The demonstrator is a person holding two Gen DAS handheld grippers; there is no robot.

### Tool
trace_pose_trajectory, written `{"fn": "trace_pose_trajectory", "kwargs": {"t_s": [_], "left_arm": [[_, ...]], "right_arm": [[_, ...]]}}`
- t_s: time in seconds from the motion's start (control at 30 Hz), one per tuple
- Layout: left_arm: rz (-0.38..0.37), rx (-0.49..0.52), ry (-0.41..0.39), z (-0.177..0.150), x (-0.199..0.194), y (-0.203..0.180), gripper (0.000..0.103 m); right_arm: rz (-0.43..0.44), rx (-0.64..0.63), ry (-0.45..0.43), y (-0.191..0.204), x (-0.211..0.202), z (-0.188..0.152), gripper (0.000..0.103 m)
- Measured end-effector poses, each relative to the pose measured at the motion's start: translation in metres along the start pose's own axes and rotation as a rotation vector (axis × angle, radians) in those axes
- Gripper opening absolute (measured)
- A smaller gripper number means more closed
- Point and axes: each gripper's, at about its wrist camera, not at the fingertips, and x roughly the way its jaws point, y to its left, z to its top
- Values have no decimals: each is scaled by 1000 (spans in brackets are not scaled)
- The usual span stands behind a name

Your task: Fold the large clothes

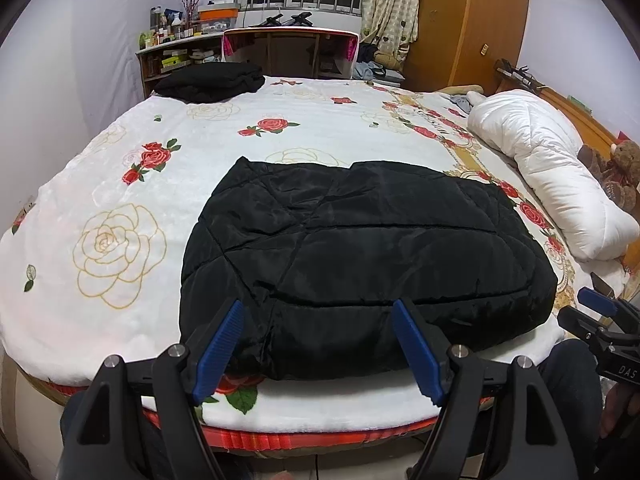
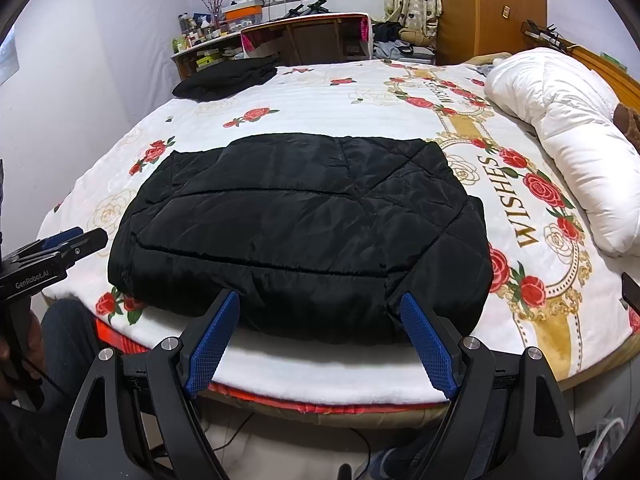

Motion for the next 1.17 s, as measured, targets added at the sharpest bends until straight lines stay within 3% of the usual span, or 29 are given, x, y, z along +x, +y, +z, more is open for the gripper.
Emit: {"fn": "trace_pose_trajectory", "kwargs": {"t_s": [1.17], "left_arm": [[-7, -4, 50, -7, 13, -4, 79]], "right_arm": [[-5, 4, 9, -5, 2, 1, 83]]}}
